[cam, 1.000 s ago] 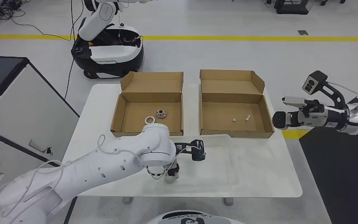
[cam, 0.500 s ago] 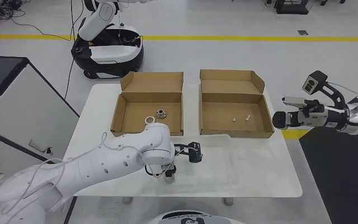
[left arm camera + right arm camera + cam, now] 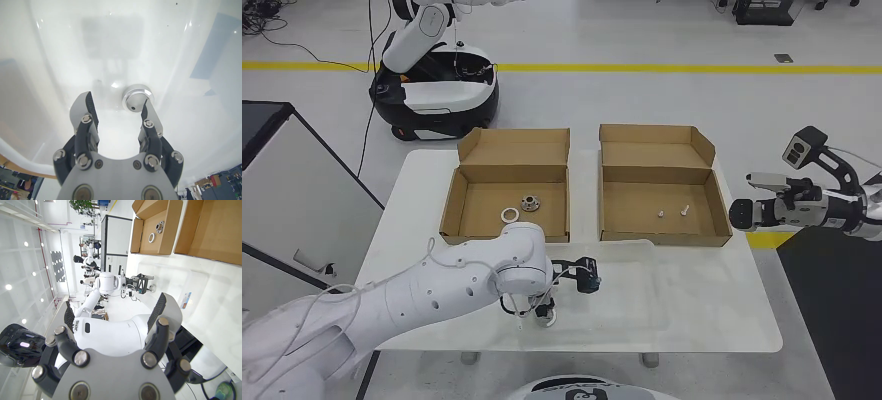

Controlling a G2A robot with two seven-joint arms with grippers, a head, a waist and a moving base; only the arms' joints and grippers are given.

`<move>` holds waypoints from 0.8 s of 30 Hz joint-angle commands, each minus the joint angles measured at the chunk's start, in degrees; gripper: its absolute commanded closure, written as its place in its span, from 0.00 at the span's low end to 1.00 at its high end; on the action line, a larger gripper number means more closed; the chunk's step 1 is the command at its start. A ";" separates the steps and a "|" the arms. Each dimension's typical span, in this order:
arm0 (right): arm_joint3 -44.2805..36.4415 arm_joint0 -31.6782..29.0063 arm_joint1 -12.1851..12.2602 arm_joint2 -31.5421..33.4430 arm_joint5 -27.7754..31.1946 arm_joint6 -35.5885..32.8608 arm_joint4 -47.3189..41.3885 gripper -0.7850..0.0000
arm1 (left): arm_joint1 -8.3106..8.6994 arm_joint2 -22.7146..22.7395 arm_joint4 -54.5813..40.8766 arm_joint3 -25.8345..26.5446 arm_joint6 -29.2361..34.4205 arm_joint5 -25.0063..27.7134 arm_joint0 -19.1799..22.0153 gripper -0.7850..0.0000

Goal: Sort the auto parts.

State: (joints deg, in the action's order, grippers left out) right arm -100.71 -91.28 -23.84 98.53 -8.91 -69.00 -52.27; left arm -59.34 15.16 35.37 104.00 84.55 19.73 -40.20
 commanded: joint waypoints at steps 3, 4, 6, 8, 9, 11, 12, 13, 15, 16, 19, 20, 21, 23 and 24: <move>0.00 -0.01 0.00 0.01 0.01 0.00 -0.02 0.00 | -0.19 -0.62 0.70 -0.89 -0.27 0.27 -0.22 0.34; 0.00 -0.01 0.00 0.01 0.01 0.00 -0.02 0.00 | -0.25 -0.73 0.79 -1.09 -0.30 0.30 -0.26 0.36; 0.00 -0.01 0.00 0.01 0.01 0.00 -0.02 0.00 | -0.36 -0.98 0.80 -1.51 -0.34 0.34 -0.33 0.38; 0.00 -0.01 0.00 0.01 0.01 0.00 -0.02 0.00 | -0.48 -1.08 0.89 -1.88 -0.41 0.41 -0.33 0.40; 0.00 -0.01 0.00 0.01 0.01 0.00 -0.02 0.00 | -0.55 -1.10 0.94 -2.04 -0.47 0.47 -0.35 0.41; 0.00 -0.01 0.00 0.01 0.01 0.00 -0.02 0.00 | -0.71 -1.14 1.25 -2.44 -0.58 0.58 -0.38 0.45; 0.00 -0.01 0.00 0.01 0.01 0.00 -0.02 0.00 | -0.80 -1.20 1.41 -2.65 -0.65 0.65 -0.38 0.46; 0.00 -0.01 0.00 0.01 0.01 0.00 -0.02 0.00 | -0.91 -1.22 1.52 -2.87 -0.78 0.78 -0.35 0.48; 0.00 -0.01 0.00 0.01 0.01 0.00 -0.02 0.00 | -1.16 -1.23 2.09 -3.32 -1.06 1.02 -0.23 0.51; 0.00 -0.01 0.00 0.01 0.01 0.00 -0.02 0.00 | -1.30 -1.23 2.21 -3.55 -1.17 1.11 -0.18 0.51; 0.00 -0.01 0.00 0.01 0.01 0.00 -0.02 0.00 | -1.77 -1.21 3.01 -4.16 -1.59 1.20 0.07 0.53; 0.00 -0.01 0.00 0.01 0.01 0.00 -0.02 0.00 | -1.94 -1.18 3.37 -4.32 -1.79 1.23 0.20 0.53; 0.00 -0.01 0.00 0.01 0.01 0.00 -0.02 0.00 | -2.10 -1.13 3.74 -4.46 -2.19 1.19 0.26 0.54; 0.00 -0.01 0.00 0.01 0.01 0.00 -0.02 0.00 | -2.39 -1.07 3.80 -4.82 -2.79 1.22 0.22 0.55; 0.00 -0.01 0.00 0.01 0.01 0.00 -0.02 0.00 | -2.51 -1.05 3.79 -5.03 -2.91 1.36 0.22 0.55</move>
State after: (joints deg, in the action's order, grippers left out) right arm -100.71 -91.28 -23.84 98.53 -8.91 -69.00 -52.27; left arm -61.75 14.09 39.21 99.16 81.78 20.95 -39.96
